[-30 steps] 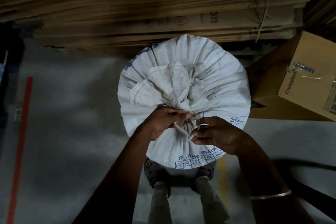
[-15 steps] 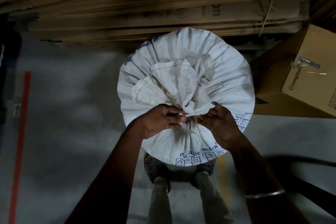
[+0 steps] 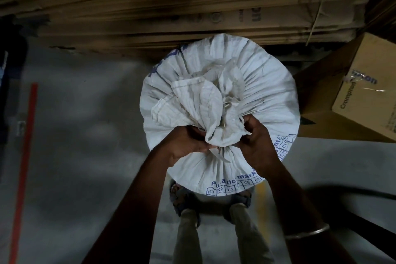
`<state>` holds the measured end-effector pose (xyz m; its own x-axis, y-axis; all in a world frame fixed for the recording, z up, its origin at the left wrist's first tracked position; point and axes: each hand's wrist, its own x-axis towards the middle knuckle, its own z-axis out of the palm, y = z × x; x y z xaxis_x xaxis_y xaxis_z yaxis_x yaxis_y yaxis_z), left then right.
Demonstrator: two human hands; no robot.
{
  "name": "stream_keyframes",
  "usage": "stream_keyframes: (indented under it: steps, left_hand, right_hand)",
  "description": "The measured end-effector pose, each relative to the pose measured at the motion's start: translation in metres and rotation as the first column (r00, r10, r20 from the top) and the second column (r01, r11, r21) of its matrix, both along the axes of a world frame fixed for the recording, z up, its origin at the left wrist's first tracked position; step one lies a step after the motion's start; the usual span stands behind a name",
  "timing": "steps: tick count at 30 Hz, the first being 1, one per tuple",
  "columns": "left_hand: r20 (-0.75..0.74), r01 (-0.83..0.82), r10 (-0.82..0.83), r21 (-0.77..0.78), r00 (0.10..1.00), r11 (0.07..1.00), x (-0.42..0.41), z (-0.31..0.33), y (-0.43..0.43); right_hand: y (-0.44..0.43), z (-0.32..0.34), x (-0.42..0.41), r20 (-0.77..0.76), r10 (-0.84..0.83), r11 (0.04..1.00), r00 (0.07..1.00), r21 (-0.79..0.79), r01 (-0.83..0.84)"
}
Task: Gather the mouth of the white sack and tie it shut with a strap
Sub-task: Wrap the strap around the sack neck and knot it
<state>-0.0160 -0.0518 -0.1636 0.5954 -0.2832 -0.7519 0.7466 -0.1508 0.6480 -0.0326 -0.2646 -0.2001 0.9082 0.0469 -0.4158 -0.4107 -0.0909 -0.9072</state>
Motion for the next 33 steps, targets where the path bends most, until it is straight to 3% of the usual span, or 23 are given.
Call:
stream_keyframes:
  steps: [7,15,33]
  left_hand:
    - [-0.024,0.051,-0.051,-0.007,0.998,0.999,0.008,0.003,-0.008]
    - [-0.083,0.129,-0.138,-0.098,0.987,0.987,0.017,0.011,-0.009]
    - [-0.098,0.12,-0.124,-0.049,0.987,0.992,0.012,0.016,-0.011]
  right_hand:
    - [0.009,0.007,-0.005,-0.141,-0.08,0.957,0.987,0.265,0.116]
    - [0.004,0.003,-0.005,-0.201,-0.168,0.913,0.965,0.338,0.229]
    - [-0.001,0.002,-0.007,-0.177,-0.103,0.931,0.979,0.33,0.157]
